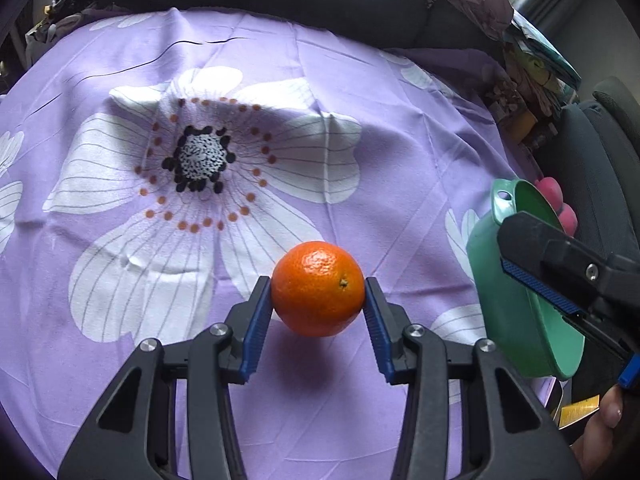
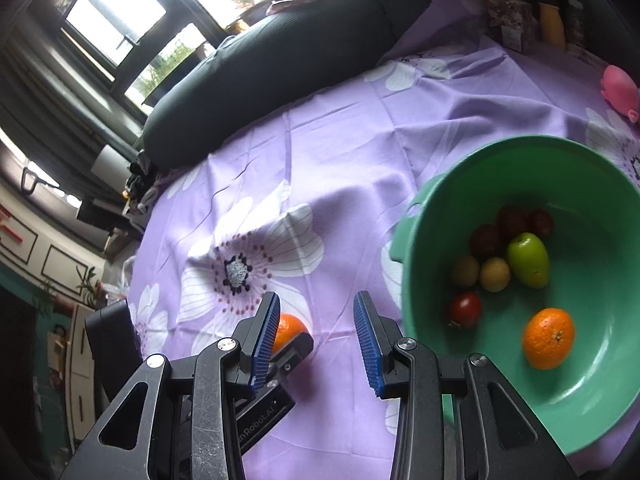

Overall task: Organize fruits
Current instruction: 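Move the right gripper to the orange on the cloth and close on it, then lift the orange with the right gripper and carry it over the basin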

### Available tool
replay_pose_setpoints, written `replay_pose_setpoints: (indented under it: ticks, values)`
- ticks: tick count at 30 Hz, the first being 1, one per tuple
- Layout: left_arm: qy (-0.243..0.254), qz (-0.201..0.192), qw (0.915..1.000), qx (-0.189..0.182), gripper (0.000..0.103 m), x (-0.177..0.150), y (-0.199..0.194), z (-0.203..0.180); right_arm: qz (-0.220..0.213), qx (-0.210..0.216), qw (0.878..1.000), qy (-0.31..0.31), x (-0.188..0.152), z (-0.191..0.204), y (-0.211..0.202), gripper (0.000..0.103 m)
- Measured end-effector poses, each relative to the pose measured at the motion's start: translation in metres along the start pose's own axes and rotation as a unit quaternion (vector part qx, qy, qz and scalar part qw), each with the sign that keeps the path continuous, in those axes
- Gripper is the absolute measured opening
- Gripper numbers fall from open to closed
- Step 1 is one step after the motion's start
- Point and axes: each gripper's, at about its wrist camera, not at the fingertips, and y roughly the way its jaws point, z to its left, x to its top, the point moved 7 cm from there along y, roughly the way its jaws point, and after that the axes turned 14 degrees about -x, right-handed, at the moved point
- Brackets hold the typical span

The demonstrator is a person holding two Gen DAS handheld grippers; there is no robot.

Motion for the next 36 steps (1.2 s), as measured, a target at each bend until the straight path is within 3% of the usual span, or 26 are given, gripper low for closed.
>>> replay_pose_setpoints:
  ticks: [7, 15, 23, 29, 32, 36]
  values:
    - [-0.021, -0.005, 0.9994, 0.027, 0.045, 0.002, -0.004, 0.022, 0.053, 0.026, 0.997, -0.052, -0.013, 0.042, 0.037, 0.039]
    - [-0.029, -0.004, 0.9994, 0.02, 0.046, 0.003, -0.004, 0.028, 0.122, 0.03, 0.991, -0.053, -0.025, 0.051, 0.08, 0.039]
    - [-0.021, -0.003, 0.9994, 0.027, 0.046, 0.004, 0.0, 0.024, 0.147, 0.08, 0.985, -0.034, -0.021, 0.057, 0.091, 0.039]
    - [-0.019, -0.001, 0.9995, 0.026, 0.046, 0.005, 0.0, 0.026, 0.151, 0.082, 0.984, -0.043, -0.021, 0.061, 0.092, 0.04]
    - [-0.017, 0.0, 0.9995, 0.028, 0.046, 0.004, 0.001, 0.025, 0.167, 0.082, 0.981, -0.056, -0.027, 0.066, 0.099, 0.05]
    - [-0.025, -0.001, 0.9994, 0.022, 0.046, 0.005, 0.0, 0.028, 0.169, 0.085, 0.98, -0.059, -0.029, 0.07, 0.102, 0.051]
